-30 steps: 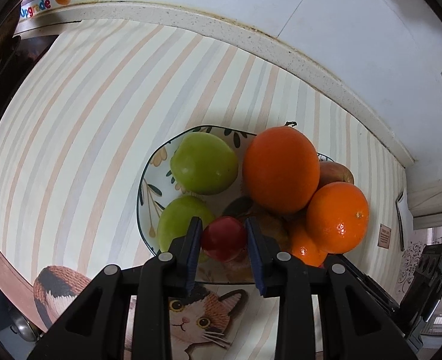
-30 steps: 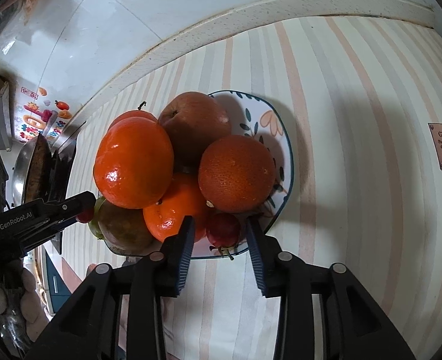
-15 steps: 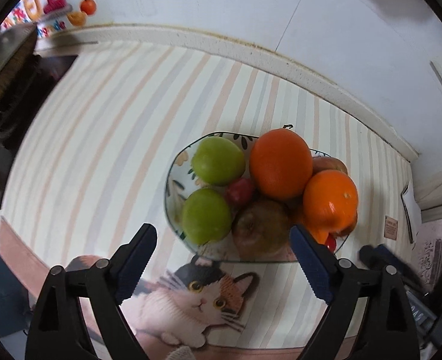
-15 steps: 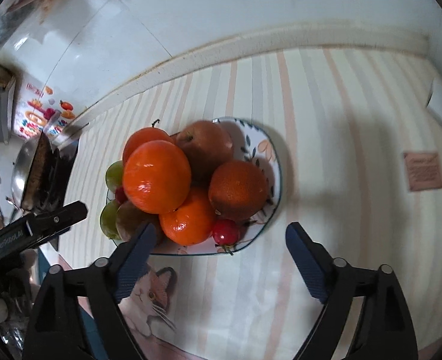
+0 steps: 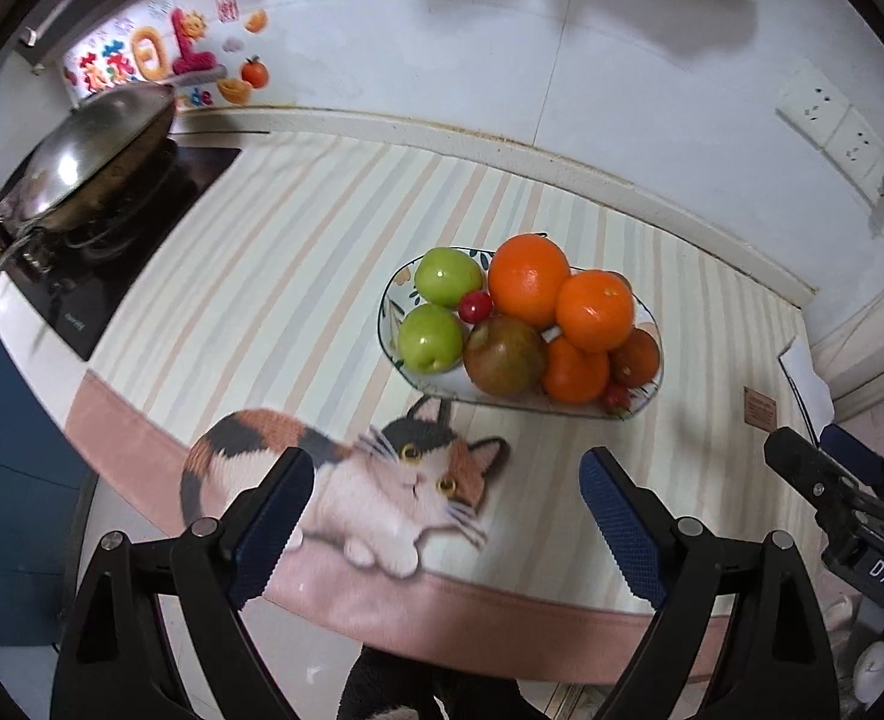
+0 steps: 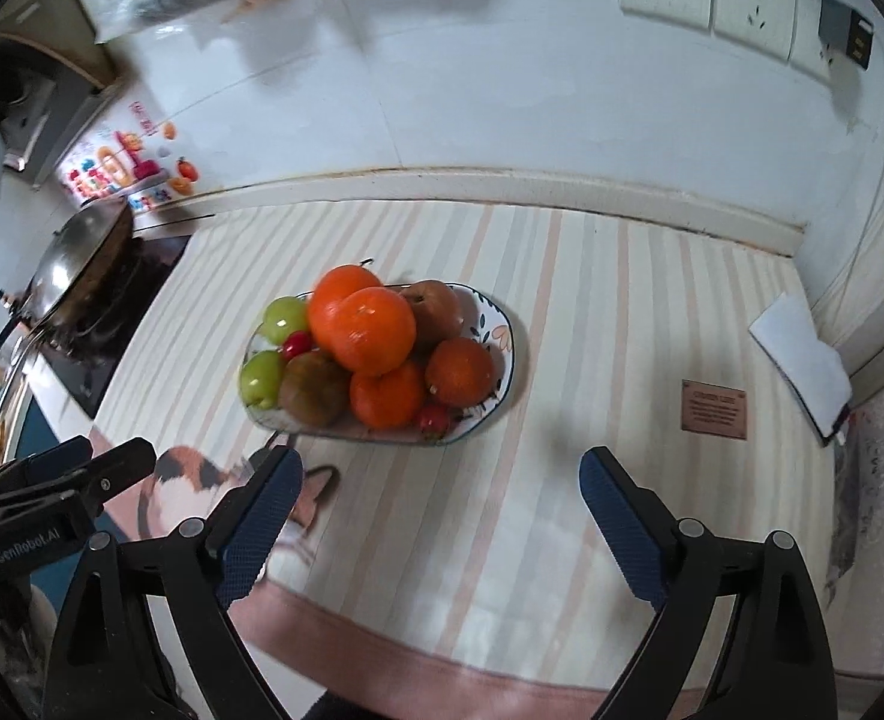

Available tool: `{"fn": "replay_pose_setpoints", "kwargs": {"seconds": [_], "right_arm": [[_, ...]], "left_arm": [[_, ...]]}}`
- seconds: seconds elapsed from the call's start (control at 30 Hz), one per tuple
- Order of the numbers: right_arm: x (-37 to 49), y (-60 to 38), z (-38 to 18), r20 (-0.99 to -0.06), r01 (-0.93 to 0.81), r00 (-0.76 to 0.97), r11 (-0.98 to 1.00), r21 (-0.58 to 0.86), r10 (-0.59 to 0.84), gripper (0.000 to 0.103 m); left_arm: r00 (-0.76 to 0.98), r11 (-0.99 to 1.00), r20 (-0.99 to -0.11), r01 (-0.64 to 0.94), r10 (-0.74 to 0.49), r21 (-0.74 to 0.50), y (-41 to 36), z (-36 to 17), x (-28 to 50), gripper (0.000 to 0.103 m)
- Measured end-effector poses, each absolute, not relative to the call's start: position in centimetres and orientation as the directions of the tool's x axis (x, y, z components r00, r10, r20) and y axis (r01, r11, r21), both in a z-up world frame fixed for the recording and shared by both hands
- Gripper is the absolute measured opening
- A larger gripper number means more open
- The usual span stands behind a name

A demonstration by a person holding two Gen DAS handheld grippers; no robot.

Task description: Organize fruits

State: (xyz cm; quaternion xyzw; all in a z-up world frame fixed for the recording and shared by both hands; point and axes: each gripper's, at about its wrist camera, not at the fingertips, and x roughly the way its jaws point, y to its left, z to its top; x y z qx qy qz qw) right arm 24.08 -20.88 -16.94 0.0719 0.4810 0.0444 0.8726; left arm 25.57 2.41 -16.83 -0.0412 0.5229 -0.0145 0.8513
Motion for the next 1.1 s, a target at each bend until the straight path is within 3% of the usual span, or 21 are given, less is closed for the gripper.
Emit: {"fn": "replay_pose_setpoints", "kwargs": {"seconds": [0.6,1.1], "right_arm": [[7.6,-20.0,-4.6,-0.699,-0.074,0.702,0.99,0.121,0.138,0.097],[-1.6,-17.9,-0.2,-0.626,-0.09,0.767,0.99,0.113,0.141,0.097]], "left_arm": [[0.637,0.999,-0.771,-0.006,-0.024,-0.036,1.6,-6.7,12.9,0.091],[0.716,1.0,-0.697,0.001,-0.021,-0.029,4.0,-2.7,5.0,0.091]]}}
